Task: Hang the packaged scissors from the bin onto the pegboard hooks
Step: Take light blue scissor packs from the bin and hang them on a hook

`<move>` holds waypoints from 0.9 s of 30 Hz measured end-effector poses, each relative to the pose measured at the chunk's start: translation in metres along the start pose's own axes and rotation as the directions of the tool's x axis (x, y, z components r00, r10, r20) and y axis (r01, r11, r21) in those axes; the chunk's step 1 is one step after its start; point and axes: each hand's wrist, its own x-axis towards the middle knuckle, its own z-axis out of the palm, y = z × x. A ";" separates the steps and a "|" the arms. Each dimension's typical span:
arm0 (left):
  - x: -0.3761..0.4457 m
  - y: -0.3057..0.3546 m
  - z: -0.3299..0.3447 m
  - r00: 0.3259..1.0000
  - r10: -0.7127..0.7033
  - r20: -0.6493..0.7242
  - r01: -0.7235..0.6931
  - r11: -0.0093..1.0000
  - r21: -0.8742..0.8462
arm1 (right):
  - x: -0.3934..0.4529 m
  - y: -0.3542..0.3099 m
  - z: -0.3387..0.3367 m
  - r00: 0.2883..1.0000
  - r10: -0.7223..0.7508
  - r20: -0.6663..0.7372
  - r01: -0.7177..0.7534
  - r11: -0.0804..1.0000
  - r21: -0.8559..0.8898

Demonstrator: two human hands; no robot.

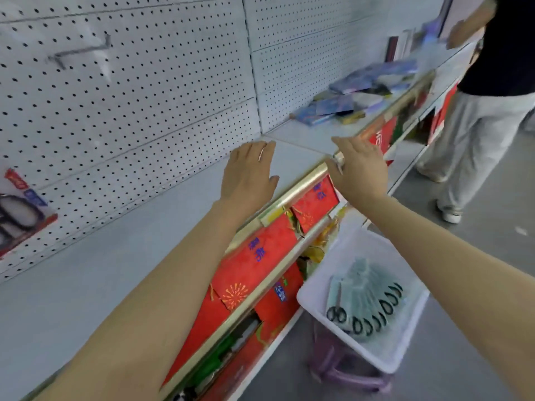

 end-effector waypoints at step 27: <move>-0.101 0.186 0.405 0.430 -0.028 0.903 0.329 0.936 -0.128 | -0.261 0.222 0.155 0.811 0.342 0.474 -0.275 0.939 -0.207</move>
